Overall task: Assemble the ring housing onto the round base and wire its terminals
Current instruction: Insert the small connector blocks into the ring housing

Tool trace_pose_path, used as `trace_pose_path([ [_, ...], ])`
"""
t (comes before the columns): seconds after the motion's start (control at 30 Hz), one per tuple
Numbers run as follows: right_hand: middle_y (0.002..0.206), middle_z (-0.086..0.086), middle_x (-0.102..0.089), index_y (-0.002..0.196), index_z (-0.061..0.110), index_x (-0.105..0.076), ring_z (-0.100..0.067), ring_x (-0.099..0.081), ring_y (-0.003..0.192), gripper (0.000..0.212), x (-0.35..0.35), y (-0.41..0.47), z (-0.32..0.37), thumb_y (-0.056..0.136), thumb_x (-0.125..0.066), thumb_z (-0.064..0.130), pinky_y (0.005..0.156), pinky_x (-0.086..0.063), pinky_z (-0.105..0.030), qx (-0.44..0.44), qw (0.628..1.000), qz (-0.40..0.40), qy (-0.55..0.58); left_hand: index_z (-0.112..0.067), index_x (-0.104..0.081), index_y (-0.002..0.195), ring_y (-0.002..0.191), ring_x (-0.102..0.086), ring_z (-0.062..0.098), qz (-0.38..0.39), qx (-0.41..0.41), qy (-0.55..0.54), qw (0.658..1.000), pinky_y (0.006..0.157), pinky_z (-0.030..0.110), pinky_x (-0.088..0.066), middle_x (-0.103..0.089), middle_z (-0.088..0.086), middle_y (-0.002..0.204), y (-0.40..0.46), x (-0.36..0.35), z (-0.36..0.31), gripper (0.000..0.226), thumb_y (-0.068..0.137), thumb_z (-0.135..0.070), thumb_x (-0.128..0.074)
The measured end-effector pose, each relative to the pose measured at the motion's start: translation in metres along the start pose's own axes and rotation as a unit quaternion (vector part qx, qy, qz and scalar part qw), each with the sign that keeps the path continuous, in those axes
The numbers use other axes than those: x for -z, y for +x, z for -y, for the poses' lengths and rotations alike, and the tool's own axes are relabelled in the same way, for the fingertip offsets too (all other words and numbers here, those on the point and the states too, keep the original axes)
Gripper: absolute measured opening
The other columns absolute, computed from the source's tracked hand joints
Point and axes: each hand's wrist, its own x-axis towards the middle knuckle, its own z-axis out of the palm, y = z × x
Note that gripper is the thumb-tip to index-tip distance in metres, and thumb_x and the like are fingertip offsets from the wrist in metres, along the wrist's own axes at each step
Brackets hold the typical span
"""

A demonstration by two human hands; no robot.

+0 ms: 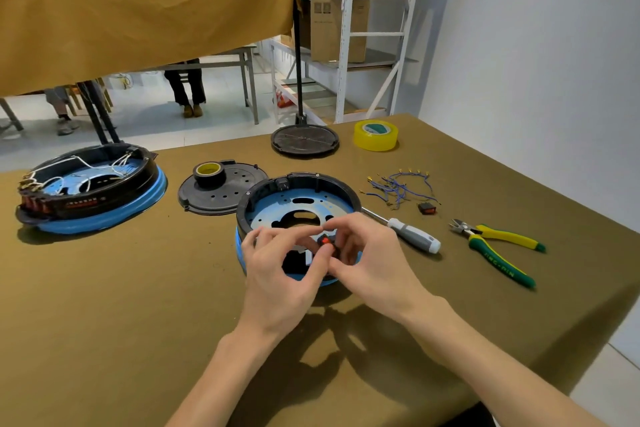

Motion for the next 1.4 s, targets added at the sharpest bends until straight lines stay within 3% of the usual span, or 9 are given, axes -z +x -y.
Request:
trace_pose_path([
  [0.2,0.073,0.006,-0.062,0.113,0.016,-0.07,-0.016,-0.062,0.068,0.029,-0.003,-0.003,0.003,0.086,-0.077,0.007,0.061,-0.055,-0.028,0.042,0.999,-0.002,0.009,-0.042,-0.075,0.105,0.103,-0.067,0.01,0.057,0.056,-0.078,0.994,0.097,0.052,-0.051,-0.074,-0.024,0.099,0.004,0.007,0.006,0.016,0.091,-0.048,-0.07],
  [0.37,0.075,0.007,-0.059,0.117,0.017,-0.064,-0.016,-0.061,0.069,0.034,-0.006,-0.007,0.002,0.086,-0.076,0.008,0.063,-0.054,-0.025,0.075,0.997,0.003,0.018,-0.044,-0.074,0.094,0.103,-0.064,0.01,0.062,0.069,-0.075,0.993,0.094,0.057,-0.051,-0.072,-0.025,0.096,0.006,0.011,0.001,0.007,0.09,-0.045,-0.069],
  [0.47,0.075,0.008,-0.054,0.129,0.023,-0.054,-0.014,-0.06,0.07,0.048,-0.008,-0.011,0.0,0.087,-0.074,0.011,0.064,-0.054,-0.027,0.102,0.995,0.017,0.011,-0.042,-0.074,0.091,0.103,-0.063,0.009,0.065,0.08,-0.066,0.992,0.097,0.057,-0.048,-0.071,-0.024,0.098,0.007,0.012,0.001,0.014,0.091,-0.028,-0.077],
  [0.6,0.078,0.011,-0.053,0.134,0.026,-0.048,-0.013,-0.059,0.071,0.05,-0.01,-0.014,-0.006,0.089,-0.07,0.023,0.064,-0.051,-0.02,0.108,0.994,0.026,0.007,-0.043,-0.075,0.088,0.105,-0.062,0.01,0.075,0.079,-0.062,0.992,0.099,0.054,-0.047,-0.071,-0.024,0.097,0.007,0.012,0.001,0.018,0.091,-0.025,-0.077],
  [0.7,0.08,0.012,-0.057,0.132,0.025,-0.05,-0.01,-0.06,0.071,0.05,-0.011,-0.017,-0.013,0.089,-0.074,0.023,0.063,-0.047,-0.013,0.1,0.995,0.013,0.003,-0.043,-0.075,0.091,0.108,-0.059,0.013,0.074,0.07,-0.05,0.994,0.102,0.04,-0.041,-0.071,-0.023,0.095,0.004,0.009,0.002,0.011,0.094,-0.033,-0.071],
  [0.9,0.095,0.015,-0.065,0.127,0.024,-0.062,-0.01,-0.065,0.08,0.042,-0.009,-0.021,-0.024,0.089,-0.079,0.02,0.07,-0.051,-0.015,0.095,0.995,-0.023,0.007,-0.041,-0.075,0.099,0.108,-0.058,0.015,0.075,0.038,-0.042,0.996,0.097,0.017,-0.031,-0.071,-0.02,0.096,0.002,0.008,0.007,0.021,0.096,-0.04,-0.054],
  [1.0,0.103,0.019,-0.064,0.122,0.017,-0.068,-0.001,-0.064,0.087,0.034,-0.01,-0.024,-0.027,0.09,-0.078,0.018,0.076,-0.051,-0.013,0.113,0.993,-0.039,-0.009,-0.043,-0.071,0.097,0.11,-0.056,0.011,0.076,0.025,-0.029,0.996,0.099,0.02,-0.032,-0.07,-0.02,0.097,0.002,0.007,0.004,0.012,0.09,-0.047,-0.062],
  [1.17,0.087,0.003,-0.067,0.105,0.005,-0.074,0.0,-0.058,0.074,0.024,-0.011,-0.026,-0.031,0.084,-0.082,0.007,0.068,-0.054,-0.019,0.127,0.989,-0.057,-0.045,-0.036,-0.07,0.099,0.112,-0.055,0.002,0.101,0.021,-0.009,0.995,0.106,0.043,-0.036,-0.068,-0.019,0.099,-0.001,0.003,0.002,0.02,0.083,-0.049,-0.071],
  [1.4,0.088,0.008,-0.066,0.104,0.013,-0.073,-0.005,-0.061,0.074,0.015,-0.016,-0.027,-0.025,0.089,-0.077,0.015,0.065,-0.049,-0.014,0.093,0.994,-0.057,-0.014,-0.032,-0.074,0.088,0.104,-0.059,0.008,0.067,0.025,-0.015,0.997,0.104,0.032,-0.032,-0.069,-0.019,0.088,0.006,0.009,0.009,0.025,0.096,-0.045,-0.055],
])
